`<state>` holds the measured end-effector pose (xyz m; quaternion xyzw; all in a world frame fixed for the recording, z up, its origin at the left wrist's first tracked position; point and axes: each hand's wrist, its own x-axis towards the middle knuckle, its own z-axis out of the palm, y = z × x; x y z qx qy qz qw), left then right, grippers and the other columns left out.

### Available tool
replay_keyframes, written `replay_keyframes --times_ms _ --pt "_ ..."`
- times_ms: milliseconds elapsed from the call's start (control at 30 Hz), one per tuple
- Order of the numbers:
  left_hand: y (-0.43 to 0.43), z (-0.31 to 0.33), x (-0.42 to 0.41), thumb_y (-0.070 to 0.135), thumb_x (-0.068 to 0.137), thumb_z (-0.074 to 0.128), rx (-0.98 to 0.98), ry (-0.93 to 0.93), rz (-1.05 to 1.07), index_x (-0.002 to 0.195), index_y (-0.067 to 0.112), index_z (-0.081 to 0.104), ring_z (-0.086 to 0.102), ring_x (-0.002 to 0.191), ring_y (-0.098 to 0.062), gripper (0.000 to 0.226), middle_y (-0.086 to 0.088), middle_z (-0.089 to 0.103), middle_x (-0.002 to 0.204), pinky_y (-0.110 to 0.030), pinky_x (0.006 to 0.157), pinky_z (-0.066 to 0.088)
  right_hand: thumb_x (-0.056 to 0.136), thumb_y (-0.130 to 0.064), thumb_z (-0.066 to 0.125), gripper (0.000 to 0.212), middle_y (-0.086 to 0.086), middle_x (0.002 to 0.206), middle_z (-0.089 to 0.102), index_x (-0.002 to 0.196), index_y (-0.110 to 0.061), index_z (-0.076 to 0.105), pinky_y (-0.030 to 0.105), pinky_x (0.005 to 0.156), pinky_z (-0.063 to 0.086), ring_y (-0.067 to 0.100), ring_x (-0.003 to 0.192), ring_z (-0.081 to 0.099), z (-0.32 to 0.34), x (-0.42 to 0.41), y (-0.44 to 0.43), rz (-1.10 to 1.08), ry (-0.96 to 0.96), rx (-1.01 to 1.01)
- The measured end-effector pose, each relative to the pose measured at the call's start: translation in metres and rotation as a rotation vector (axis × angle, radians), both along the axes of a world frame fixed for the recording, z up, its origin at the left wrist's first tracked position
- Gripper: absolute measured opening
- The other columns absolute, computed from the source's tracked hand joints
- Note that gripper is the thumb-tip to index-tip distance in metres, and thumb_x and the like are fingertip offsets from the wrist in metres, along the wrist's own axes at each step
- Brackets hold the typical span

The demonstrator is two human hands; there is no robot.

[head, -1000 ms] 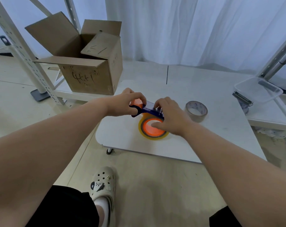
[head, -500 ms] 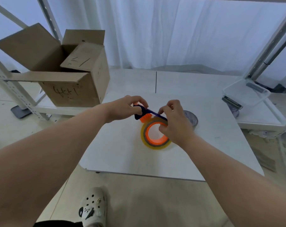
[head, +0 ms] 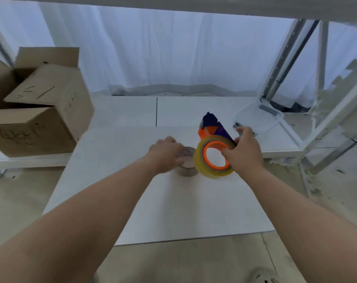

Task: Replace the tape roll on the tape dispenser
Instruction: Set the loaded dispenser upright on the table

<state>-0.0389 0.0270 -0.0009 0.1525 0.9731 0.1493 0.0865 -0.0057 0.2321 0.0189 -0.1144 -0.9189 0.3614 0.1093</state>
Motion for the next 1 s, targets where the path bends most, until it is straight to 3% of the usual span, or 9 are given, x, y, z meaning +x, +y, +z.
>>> replay_keyframes --times_ms 67,133,233,433,600,700,800,933,1000 --pt "0.012 -0.012 0.003 0.051 0.088 0.051 -0.219 0.034 -0.155 0.132 0.031 0.049 0.035 0.128 -0.03 0.049 -0.004 0.038 0.143 -0.044 0.105 0.029 0.076 -0.018 0.069 0.058 0.0 0.096 0.058 0.126 -0.015 0.04 0.034 0.067 0.046 0.022 0.084 0.058 -0.001 -0.006 0.009 -0.048 -0.019 0.03" --pt "0.018 -0.02 0.001 0.052 0.089 0.048 -0.316 0.071 -0.19 0.122 0.032 0.058 0.034 0.127 -0.029 0.04 -0.003 0.043 0.138 -0.043 0.104 0.025 0.077 -0.018 0.068 0.045 0.0 0.1 0.057 0.117 -0.015 0.048 0.032 0.068 0.043 0.02 0.082 0.054 -0.002 -0.014 0.013 -0.063 -0.04 0.109" --pt "0.012 -0.026 -0.009 0.039 0.092 0.046 -0.384 0.122 -0.141 0.112 0.028 0.066 0.038 0.121 -0.028 0.03 -0.004 0.05 0.128 -0.043 0.101 0.027 0.078 -0.018 0.067 0.031 0.005 0.1 0.061 0.107 -0.014 0.055 0.03 0.064 0.041 0.02 0.079 0.053 -0.01 -0.024 0.012 -0.059 -0.073 0.185" --pt "-0.05 -0.029 -0.031 0.029 0.095 0.048 -0.476 0.136 0.025 0.118 0.035 0.063 0.041 0.119 -0.03 0.028 -0.004 0.05 0.13 -0.041 0.095 0.034 0.076 -0.013 0.063 0.028 0.006 0.096 0.061 0.102 -0.012 0.054 0.03 0.059 0.04 0.024 0.078 0.057 -0.032 -0.044 -0.015 -0.039 -0.157 0.133" --pt "-0.08 -0.03 -0.036 0.032 0.092 0.047 -0.417 0.079 0.131 0.119 0.031 0.062 0.042 0.12 -0.032 0.032 -0.007 0.051 0.128 -0.043 0.099 0.032 0.074 -0.011 0.062 0.03 0.005 0.093 0.059 0.102 -0.011 0.054 0.035 0.062 0.052 0.028 0.075 0.062 -0.039 -0.064 -0.047 0.011 -0.218 0.072" --pt "-0.069 -0.024 -0.035 0.037 0.091 0.044 -0.229 0.133 0.148 0.126 0.027 0.055 0.039 0.125 -0.031 0.039 -0.007 0.048 0.134 -0.042 0.103 0.027 0.074 -0.012 0.062 0.032 0.005 0.095 0.058 0.105 -0.011 0.054 0.033 0.065 0.048 0.026 0.08 0.059 -0.048 -0.069 -0.058 0.051 -0.26 0.073" --pt "-0.044 -0.018 -0.034 0.047 0.092 0.045 -0.045 0.164 0.038 0.132 0.031 0.048 0.033 0.132 -0.025 0.044 -0.001 0.042 0.143 -0.042 0.107 0.022 0.074 -0.017 0.064 0.034 0.003 0.096 0.058 0.106 -0.012 0.054 0.035 0.07 0.049 0.023 0.083 0.057 -0.055 -0.07 -0.057 0.074 -0.283 0.035" --pt "-0.013 -0.022 -0.035 0.071 0.075 0.052 -0.103 0.052 -0.185 0.141 0.037 0.03 0.019 0.141 -0.025 0.078 0.0 0.027 0.153 -0.045 0.112 0.013 0.071 -0.021 0.072 0.032 0.007 0.098 0.064 0.099 -0.014 0.057 0.042 0.082 0.055 0.025 0.09 0.063 -0.06 -0.069 -0.046 0.106 -0.283 -0.219" --pt "-0.008 -0.03 -0.039 0.074 0.07 0.056 -0.146 0.031 -0.185 0.143 0.033 0.029 0.023 0.14 -0.026 0.087 -0.002 0.031 0.151 -0.044 0.112 0.016 0.076 -0.021 0.073 0.029 0.008 0.099 0.065 0.1 -0.013 0.058 0.041 0.084 0.056 0.025 0.092 0.065 -0.062 -0.065 -0.04 0.104 -0.267 -0.39"
